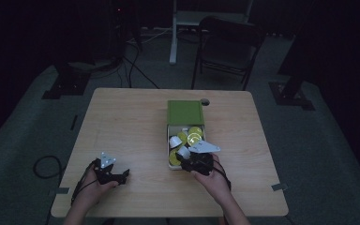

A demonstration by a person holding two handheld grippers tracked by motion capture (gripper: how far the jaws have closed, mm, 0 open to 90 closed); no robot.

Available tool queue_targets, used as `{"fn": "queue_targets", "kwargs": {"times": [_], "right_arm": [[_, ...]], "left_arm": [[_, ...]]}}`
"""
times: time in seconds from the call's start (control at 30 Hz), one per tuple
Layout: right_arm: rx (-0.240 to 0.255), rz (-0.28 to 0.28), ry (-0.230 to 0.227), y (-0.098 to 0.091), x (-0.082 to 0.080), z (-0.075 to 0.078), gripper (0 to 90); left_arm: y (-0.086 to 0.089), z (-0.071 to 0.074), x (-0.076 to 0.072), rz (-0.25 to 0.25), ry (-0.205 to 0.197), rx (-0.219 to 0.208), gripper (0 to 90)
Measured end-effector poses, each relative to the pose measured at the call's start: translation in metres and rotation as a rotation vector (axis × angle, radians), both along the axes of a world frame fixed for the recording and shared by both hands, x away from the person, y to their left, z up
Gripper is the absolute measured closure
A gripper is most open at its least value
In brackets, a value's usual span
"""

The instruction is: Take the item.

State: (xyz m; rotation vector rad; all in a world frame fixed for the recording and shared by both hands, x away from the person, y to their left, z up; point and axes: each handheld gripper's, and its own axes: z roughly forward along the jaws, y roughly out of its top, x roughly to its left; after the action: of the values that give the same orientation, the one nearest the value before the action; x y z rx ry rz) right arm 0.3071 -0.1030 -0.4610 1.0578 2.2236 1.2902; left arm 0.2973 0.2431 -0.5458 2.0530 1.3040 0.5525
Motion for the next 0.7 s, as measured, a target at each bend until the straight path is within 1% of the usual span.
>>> {"fn": "queue_targets", "kwargs": {"times": [0.33,0.47,0.7], "right_arm": [[0.031,0.007,-0.036,-0.011,-0.002,0.019,56.9],[0.039,-0.002,-0.049,-0.017,-0.002,0.025,56.9],[0.048,-0.037,-0.076,-0.035,-0.003,0.035,56.9]], "left_arm": [[0.0,0.0,0.0,-0.002,0.002,0.001,11.9],[0.0,0.0,0.0,-0.002,0.002,0.002,11.9],[0.0,0.0,0.0,-0.002,0.002,0.002,11.9]]}}
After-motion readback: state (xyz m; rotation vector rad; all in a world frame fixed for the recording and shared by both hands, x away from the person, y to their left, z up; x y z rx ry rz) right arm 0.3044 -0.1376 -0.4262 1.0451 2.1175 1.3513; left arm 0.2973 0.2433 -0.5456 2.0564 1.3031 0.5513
